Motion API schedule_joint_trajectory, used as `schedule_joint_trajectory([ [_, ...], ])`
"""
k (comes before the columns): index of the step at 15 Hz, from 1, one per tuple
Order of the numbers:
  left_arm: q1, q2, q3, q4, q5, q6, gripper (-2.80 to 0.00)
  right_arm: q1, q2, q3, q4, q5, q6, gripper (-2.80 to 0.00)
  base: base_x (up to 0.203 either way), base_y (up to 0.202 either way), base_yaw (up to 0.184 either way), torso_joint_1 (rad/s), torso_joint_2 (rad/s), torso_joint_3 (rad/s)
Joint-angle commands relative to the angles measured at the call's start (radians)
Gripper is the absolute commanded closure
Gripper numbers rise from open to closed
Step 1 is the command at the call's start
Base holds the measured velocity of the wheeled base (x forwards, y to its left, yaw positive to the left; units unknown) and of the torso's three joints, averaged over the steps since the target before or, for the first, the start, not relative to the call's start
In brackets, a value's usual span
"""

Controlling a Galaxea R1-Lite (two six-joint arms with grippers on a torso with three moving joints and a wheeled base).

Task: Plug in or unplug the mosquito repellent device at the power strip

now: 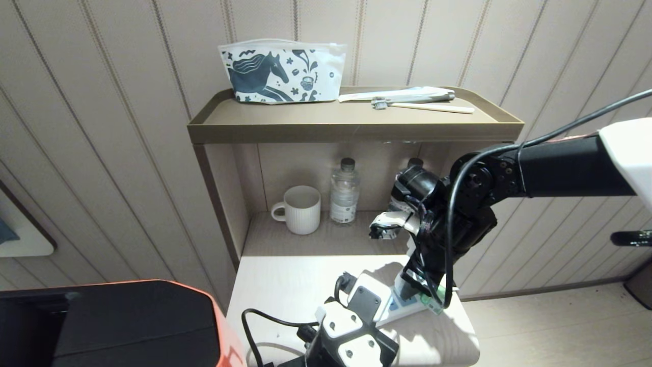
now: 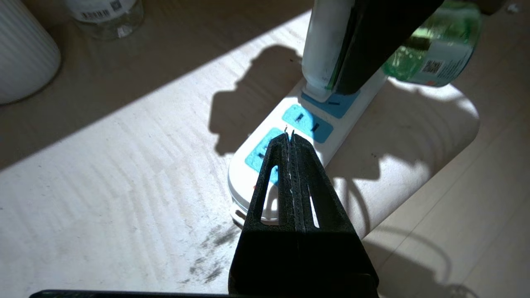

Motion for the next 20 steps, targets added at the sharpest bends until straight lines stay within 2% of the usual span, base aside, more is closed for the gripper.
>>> schedule_joint_trajectory([
  [1, -0.003, 0.063, -0.017, 0.002, -0.009, 0.000, 0.00, 0.002, 0.007, 0.003, 0.004, -0.001, -0.002, 0.00, 0.000, 0.000, 0.000, 0.000, 0.00, 0.000],
  [11, -0.002, 0.121, -0.104, -0.010, -0.020, -0.003, 0.00, 0.002, -0.006, 0.031, 0.006, 0.005, -0.002, 0.00, 0.000, 0.000, 0.000, 0.000, 0.00, 0.000],
  [20, -0.002, 0.178, -0.093, -0.051, -0.015, 0.000, 0.00, 0.002, -0.033, 0.037, 0.006, 0.000, -0.002, 0.00, 0.000, 0.000, 0.000, 0.000, 0.00, 0.000],
])
